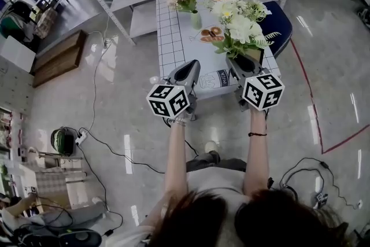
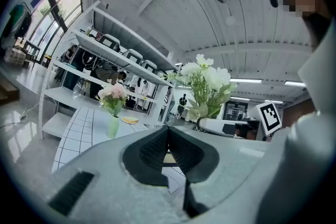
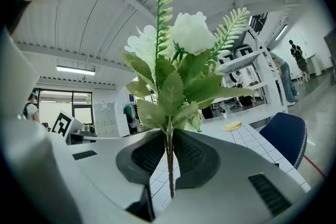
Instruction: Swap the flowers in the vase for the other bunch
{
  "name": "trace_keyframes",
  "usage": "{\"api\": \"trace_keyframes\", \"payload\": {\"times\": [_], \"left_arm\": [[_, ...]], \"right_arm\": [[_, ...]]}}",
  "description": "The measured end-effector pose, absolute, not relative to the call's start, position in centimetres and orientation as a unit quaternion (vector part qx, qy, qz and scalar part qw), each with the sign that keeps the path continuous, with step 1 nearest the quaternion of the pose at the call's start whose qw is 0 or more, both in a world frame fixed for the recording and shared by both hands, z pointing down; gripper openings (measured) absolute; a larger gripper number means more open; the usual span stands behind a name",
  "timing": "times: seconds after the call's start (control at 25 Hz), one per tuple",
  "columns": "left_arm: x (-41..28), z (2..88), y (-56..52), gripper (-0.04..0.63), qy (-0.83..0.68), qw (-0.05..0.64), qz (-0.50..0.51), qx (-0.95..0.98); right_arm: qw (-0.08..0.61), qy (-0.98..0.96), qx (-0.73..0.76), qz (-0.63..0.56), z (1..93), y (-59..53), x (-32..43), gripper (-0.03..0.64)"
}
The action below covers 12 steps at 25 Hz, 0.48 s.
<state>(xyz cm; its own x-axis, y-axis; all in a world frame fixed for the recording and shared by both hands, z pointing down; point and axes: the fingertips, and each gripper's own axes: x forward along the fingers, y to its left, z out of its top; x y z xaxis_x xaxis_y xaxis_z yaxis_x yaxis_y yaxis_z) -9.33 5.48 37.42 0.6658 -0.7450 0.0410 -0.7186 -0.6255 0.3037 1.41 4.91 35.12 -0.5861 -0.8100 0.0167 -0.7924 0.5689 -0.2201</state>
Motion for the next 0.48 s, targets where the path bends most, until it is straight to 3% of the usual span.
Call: {"api": "trace_keyframes", "payload": {"times": [0.48], "left_arm": [[-10.9,38.1,0.8,0.012,-0.428,0.142,-0.054,0.891]], "right_arm": [[0.034,0.878,-0.465,-0.108,36.4,1.4,1.0,0.051]]}}
